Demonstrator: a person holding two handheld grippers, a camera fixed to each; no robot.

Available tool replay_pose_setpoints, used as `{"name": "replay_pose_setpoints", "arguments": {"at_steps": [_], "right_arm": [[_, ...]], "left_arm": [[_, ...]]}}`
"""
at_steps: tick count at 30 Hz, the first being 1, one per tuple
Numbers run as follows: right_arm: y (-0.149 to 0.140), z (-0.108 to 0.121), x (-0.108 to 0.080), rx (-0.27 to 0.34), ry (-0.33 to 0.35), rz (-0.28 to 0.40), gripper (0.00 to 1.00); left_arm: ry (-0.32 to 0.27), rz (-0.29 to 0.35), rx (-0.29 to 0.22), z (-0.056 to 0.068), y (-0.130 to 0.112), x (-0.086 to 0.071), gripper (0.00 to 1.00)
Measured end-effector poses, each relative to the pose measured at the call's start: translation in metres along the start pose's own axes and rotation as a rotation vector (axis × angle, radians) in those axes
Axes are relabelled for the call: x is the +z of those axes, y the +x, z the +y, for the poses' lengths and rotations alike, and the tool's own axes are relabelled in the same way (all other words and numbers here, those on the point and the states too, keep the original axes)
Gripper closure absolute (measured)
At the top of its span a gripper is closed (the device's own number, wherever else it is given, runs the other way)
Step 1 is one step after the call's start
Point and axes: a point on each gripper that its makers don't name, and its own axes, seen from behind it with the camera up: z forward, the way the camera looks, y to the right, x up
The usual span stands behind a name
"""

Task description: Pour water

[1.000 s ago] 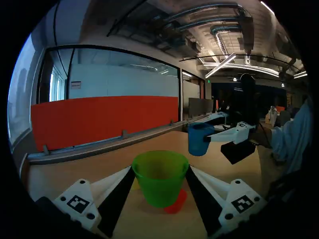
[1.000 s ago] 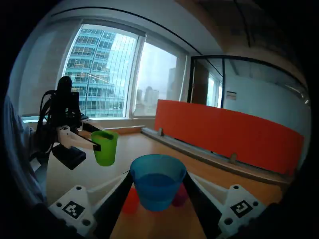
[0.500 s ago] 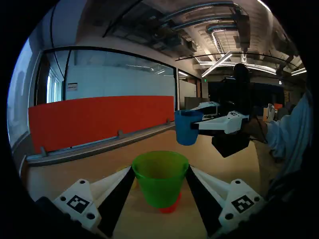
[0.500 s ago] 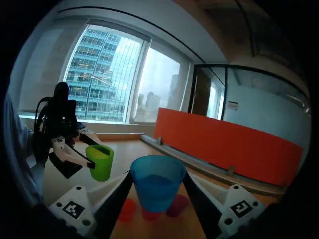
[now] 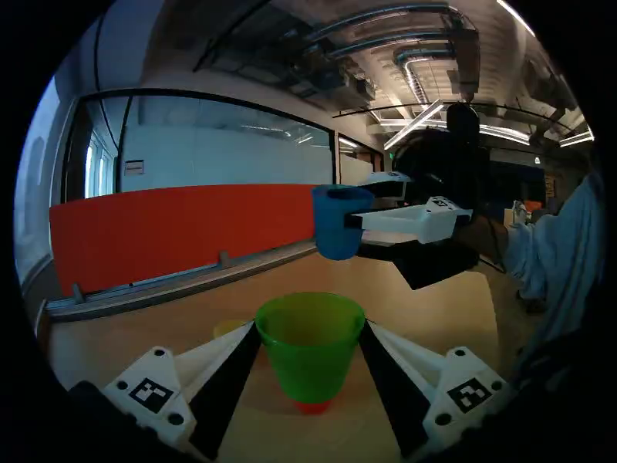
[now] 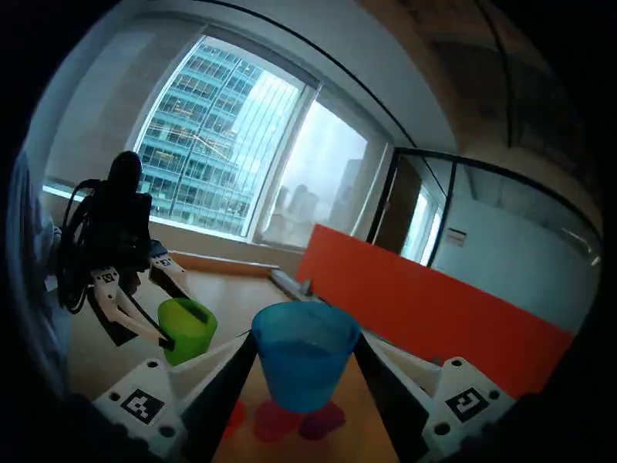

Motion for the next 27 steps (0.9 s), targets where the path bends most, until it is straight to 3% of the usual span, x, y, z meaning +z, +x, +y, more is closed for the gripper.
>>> {"name": "replay_pose_setpoints", "arguments": {"at_steps": [27], "right_arm": [[0.047, 0.013, 0.021, -0.323, -0.017, 0.045, 0.09]], "left_arm": [[-0.045, 0.013, 0.015, 0.023, 0.007, 0.015, 0.12]]}}
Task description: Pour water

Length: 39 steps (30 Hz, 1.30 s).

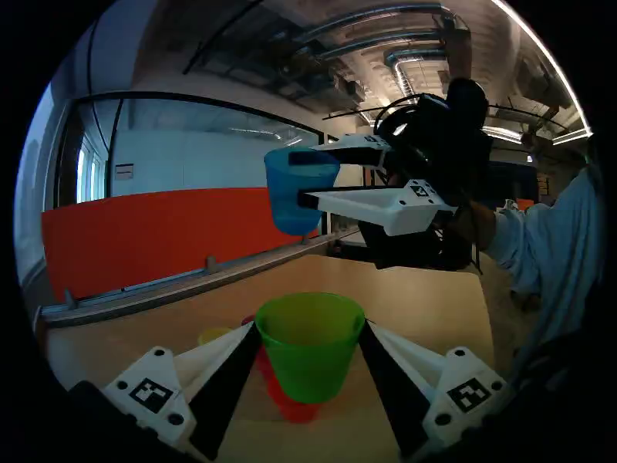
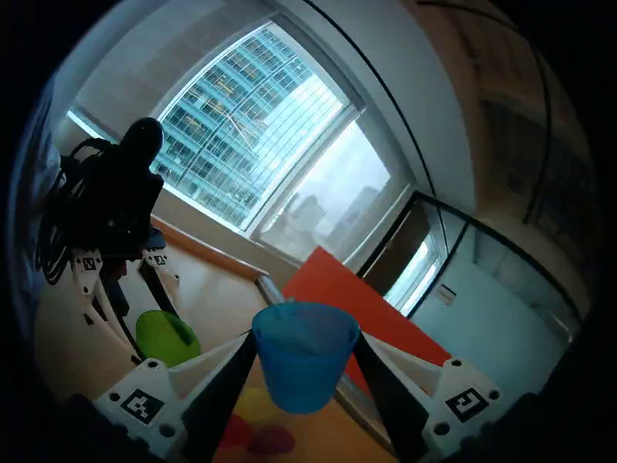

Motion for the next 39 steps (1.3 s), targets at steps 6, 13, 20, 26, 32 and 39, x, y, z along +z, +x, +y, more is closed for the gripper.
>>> {"name": "replay_pose_setpoints", "arguments": {"at_steps": [6, 13, 20, 26, 32, 39], "right_arm": [[0.010, 0.004, 0.004, -0.085, -0.008, 0.010, 0.09], [0.016, 0.008, 0.007, -0.189, -0.009, 0.008, 0.09], [0.019, 0.013, 0.009, -0.265, -0.021, 0.000, 0.09], [0.019, 0.014, 0.012, -0.316, -0.020, -0.007, 0.09], [0.019, 0.013, 0.016, -0.360, -0.021, -0.009, 0.09], [0.017, 0.014, 0.018, -0.415, -0.023, -0.017, 0.09]], "left_arm": [[-0.010, 0.009, 0.000, 0.005, 0.003, 0.003, 0.12], [-0.014, 0.015, 0.003, 0.006, 0.005, 0.006, 0.12], [-0.018, 0.020, 0.002, 0.008, 0.008, 0.008, 0.12], [-0.023, 0.025, 0.003, 0.009, 0.010, 0.009, 0.12], [-0.029, 0.029, 0.000, 0.010, 0.011, 0.012, 0.12], [-0.031, 0.031, -0.001, 0.010, 0.011, 0.014, 0.12]]}}
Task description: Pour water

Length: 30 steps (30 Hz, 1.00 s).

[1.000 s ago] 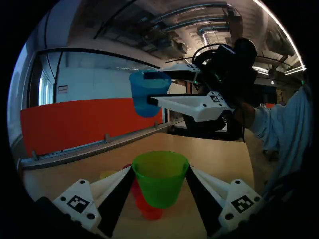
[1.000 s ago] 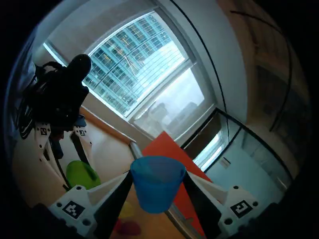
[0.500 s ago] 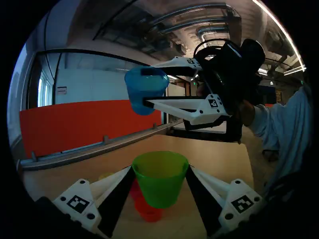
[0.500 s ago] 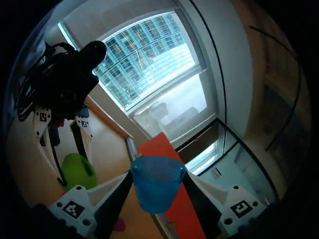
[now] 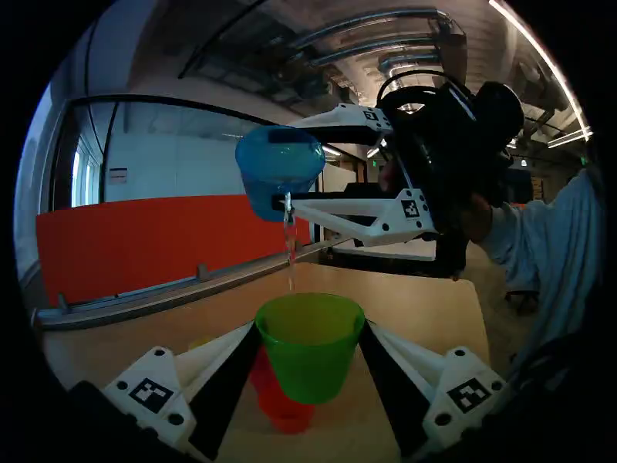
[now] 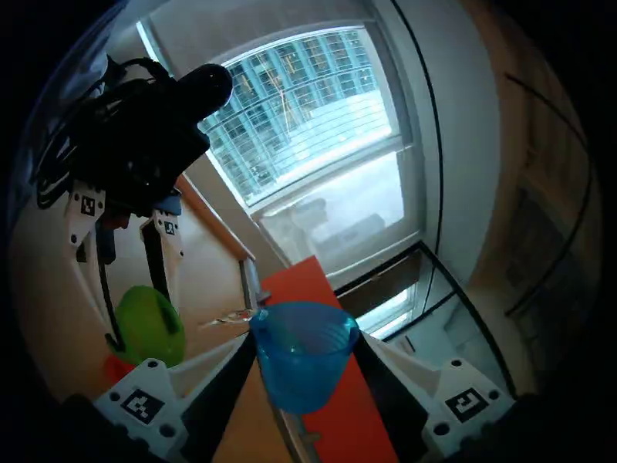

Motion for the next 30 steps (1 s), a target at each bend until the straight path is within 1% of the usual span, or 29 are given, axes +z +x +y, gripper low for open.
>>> {"name": "replay_pose_setpoints", "arguments": {"at_steps": [30], "right_arm": [[0.0013, 0.0091, 0.0019, -0.151, -0.030, -0.006, 0.09]], "left_arm": [[0.001, 0.000, 0.000, -0.0009, -0.0011, -0.0014, 0.13]]}}
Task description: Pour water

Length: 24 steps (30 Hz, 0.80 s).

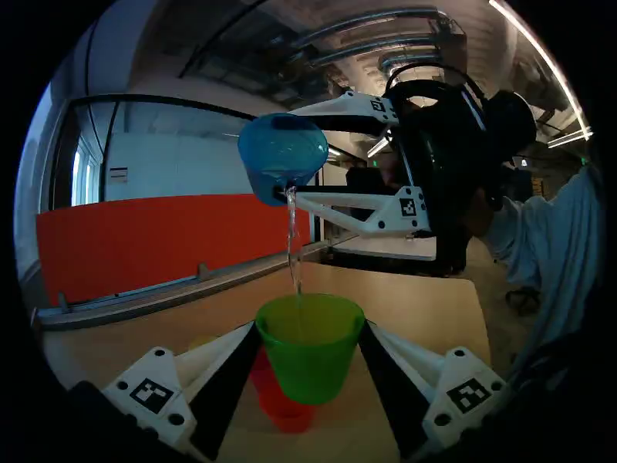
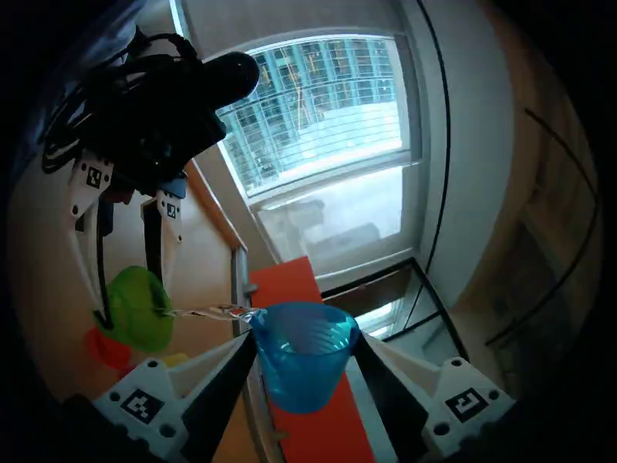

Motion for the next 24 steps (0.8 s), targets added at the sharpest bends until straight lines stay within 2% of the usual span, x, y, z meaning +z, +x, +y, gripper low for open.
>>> {"name": "replay_pose_setpoints", "arguments": {"at_steps": [24], "right_arm": [[0.0072, 0.0050, 0.0042, -0.133, -0.017, 0.003, 0.09]], "left_arm": [[0.001, 0.005, -0.006, -0.0021, 0.0030, 0.0035, 0.13]]}}
